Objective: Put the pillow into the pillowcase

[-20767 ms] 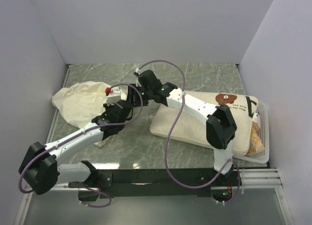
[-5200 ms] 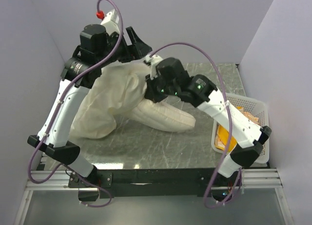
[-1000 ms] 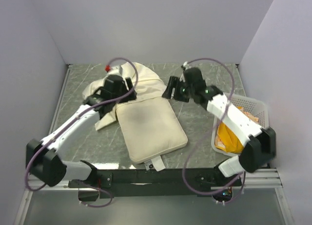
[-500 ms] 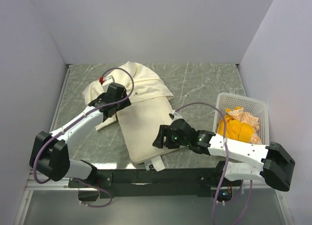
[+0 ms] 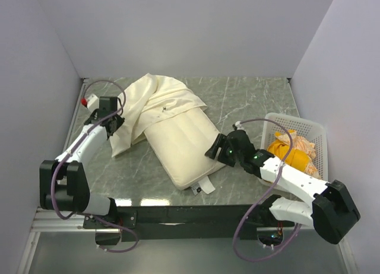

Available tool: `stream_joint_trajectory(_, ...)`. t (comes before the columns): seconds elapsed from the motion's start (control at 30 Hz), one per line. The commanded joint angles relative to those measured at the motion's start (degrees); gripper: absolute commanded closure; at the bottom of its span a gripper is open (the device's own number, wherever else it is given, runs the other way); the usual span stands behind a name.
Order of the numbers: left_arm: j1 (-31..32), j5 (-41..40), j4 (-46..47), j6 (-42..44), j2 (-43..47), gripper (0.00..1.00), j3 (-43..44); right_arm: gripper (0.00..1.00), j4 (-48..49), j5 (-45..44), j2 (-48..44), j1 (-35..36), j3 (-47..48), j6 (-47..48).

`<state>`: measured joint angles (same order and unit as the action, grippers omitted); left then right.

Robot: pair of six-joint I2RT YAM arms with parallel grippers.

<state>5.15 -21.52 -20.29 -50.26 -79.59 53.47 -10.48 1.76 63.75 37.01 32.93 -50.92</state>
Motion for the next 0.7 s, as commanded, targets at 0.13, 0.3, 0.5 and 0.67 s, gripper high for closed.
stream_joint_trajectory(0.13, 0.6, 10.4, 3.2, 9.8, -2.9, 0.44, 15.2, 0.25, -6.9, -1.9, 4.4, -8.1, 11.3, 9.3)
stream_joint_trajectory(0.3, 14.7, 3.6, 0.8, 16.2, 1.0, 0.2, 14.0, 0.25, -8.0, 0.1, 3.2, -8.2, 12.6, 10.4)
stream_joint_trajectory(0.5, 27.4, -6.3, -2.0, 19.6, -3.9, 0.14, 12.3, 0.24, -7.7, 2.5, -4.1, -7.9, 8.3, 7.6)
stream_joint_trajectory(0.67, 28.1, -10.5, -1.6, 21.6, -8.6, 0.09, 13.6, 0.2, -6.2, 4.3, -12.6, -7.6, 1.6, 2.8)
